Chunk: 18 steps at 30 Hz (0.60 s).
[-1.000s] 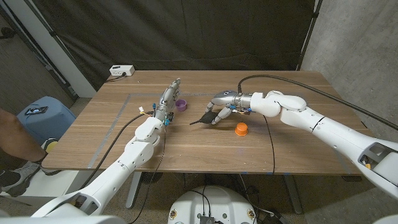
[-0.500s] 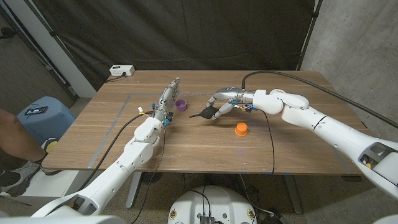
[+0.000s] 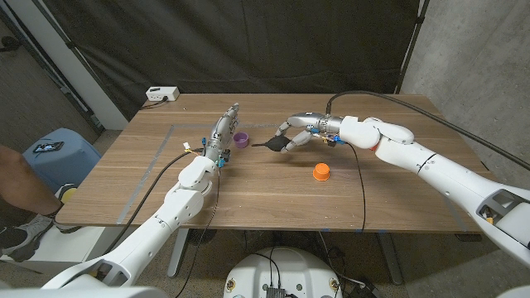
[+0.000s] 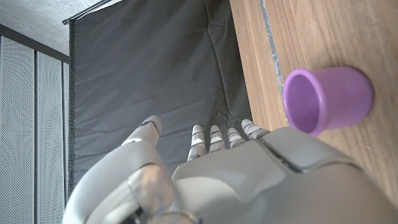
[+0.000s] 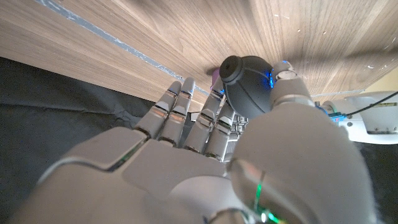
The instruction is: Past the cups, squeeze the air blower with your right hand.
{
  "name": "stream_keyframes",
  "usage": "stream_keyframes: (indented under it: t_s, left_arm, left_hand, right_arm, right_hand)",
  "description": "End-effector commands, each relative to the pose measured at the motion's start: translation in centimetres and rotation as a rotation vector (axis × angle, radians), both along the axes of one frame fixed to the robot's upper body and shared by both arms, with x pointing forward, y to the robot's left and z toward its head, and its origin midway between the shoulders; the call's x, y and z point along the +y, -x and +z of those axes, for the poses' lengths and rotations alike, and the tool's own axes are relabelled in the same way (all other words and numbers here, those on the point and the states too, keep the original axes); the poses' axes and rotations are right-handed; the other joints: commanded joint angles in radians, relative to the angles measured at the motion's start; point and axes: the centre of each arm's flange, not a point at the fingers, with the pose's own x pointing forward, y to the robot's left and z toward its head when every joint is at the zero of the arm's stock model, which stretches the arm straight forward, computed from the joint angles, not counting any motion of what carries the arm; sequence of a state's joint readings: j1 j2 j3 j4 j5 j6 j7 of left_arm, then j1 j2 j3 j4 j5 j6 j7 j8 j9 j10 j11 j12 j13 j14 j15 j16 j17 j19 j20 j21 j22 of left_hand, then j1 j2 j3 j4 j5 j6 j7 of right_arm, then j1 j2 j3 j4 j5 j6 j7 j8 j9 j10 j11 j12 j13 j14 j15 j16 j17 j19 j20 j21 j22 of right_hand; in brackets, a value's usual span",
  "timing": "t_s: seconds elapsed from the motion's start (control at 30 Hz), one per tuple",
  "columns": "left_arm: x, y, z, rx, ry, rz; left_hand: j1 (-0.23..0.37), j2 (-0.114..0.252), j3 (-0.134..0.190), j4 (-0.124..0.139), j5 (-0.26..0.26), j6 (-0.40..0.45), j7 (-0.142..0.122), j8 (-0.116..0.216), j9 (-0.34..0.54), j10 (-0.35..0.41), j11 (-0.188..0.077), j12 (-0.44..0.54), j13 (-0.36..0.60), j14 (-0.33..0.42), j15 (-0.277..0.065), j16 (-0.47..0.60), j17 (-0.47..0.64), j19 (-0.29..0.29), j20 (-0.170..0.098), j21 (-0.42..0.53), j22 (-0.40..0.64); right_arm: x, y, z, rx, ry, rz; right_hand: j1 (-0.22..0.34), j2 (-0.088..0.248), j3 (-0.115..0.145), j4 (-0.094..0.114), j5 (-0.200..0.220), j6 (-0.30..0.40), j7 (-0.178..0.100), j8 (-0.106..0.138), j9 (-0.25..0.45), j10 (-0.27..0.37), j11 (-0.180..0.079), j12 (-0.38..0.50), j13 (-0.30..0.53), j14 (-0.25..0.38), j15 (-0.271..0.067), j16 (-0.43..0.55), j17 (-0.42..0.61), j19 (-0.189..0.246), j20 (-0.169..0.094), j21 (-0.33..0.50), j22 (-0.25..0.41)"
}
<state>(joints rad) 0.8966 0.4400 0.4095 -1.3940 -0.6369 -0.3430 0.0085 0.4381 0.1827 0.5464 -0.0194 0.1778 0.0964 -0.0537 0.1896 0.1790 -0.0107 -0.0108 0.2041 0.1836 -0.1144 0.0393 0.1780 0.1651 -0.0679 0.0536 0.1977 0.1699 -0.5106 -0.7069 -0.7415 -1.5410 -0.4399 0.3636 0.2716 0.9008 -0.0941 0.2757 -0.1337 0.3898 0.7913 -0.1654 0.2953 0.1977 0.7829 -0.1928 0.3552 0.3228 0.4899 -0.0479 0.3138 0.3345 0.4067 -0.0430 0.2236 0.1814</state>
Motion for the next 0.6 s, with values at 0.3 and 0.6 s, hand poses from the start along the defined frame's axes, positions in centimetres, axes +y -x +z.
stream_keyframes:
  t_s: [0.3, 0.6]
  left_arm:
    - [0.2, -0.5, 0.3, 0.000, -0.006, -0.007]
    - [0.6, -0.9, 0.5, 0.002, -0.004, -0.003]
  left_hand:
    - [-0.010, 0.000, 0.006, 0.000, 0.002, 0.009, 0.001, -0.004, 0.004, 0.003, -0.005, 0.001, 0.003, -0.002, -0.005, -0.002, 0.002, 0.003, -0.005, 0.000, 0.006]
    - [-0.010, 0.000, 0.006, -0.001, 0.002, 0.009, 0.001, -0.004, 0.004, 0.004, -0.003, 0.001, 0.003, -0.003, -0.005, -0.002, 0.002, 0.003, -0.005, -0.001, 0.006]
  right_arm:
    - [-1.5, -1.3, 1.3, 0.123, -0.160, 0.005]
    - [-2.3, -2.3, 1.2, 0.219, -0.251, 0.019]
  right_hand:
    - [0.001, 0.005, -0.010, 0.002, -0.003, 0.002, 0.007, -0.002, 0.002, 0.005, 0.017, 0.002, 0.003, 0.014, -0.164, 0.008, 0.007, 0.009, -0.019, 0.001, 0.004]
    - [0.000, 0.007, -0.015, 0.003, -0.007, 0.005, 0.013, -0.003, 0.002, 0.008, 0.022, 0.003, 0.004, 0.019, -0.163, 0.012, 0.011, 0.010, -0.017, 0.001, 0.004]
